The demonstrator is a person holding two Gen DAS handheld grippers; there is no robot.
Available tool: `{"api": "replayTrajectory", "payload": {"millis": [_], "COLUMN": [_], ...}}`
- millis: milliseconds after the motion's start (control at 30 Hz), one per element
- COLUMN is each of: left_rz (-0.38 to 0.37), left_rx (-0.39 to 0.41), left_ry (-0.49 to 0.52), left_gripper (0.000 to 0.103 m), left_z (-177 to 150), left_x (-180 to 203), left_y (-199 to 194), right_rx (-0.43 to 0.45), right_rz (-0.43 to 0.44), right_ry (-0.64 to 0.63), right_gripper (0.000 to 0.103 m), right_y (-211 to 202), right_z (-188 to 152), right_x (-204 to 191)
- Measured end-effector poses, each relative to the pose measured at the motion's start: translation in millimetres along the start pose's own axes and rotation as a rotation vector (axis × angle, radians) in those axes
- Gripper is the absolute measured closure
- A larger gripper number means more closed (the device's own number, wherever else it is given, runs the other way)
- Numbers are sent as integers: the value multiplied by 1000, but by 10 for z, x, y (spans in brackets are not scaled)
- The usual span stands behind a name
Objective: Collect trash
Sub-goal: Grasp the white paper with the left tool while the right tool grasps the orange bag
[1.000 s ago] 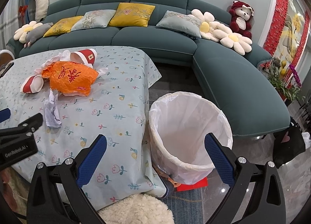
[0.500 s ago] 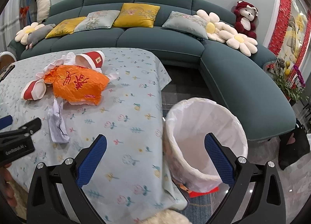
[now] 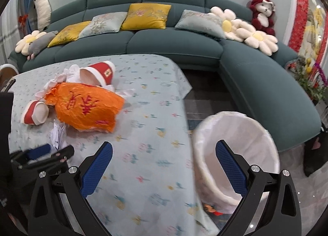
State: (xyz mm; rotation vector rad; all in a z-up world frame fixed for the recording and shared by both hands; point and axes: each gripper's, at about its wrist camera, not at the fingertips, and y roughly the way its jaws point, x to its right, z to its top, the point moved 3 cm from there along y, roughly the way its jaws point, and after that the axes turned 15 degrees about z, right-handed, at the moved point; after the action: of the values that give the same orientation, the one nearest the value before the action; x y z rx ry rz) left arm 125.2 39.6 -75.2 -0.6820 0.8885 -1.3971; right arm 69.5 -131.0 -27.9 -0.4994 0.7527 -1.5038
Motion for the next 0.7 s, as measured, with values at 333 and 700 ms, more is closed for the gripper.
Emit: {"api": "replayTrajectory", "payload": {"millis": [333,700], "left_rz": [6,3], "left_rx": [42,42], "left_ry": [-15,-34], "left_gripper": [80,80], "left_z": [119,188], "left_x": [-448,-629], "left_y": [45,152], "right_rx": [-12,-93], "right_rz": [102,186], "right_ry": [-66,-66], "right_gripper": [14,14], "right_y": [492,1125], "right_z": [328,483], "right_x": [-553,-799]}}
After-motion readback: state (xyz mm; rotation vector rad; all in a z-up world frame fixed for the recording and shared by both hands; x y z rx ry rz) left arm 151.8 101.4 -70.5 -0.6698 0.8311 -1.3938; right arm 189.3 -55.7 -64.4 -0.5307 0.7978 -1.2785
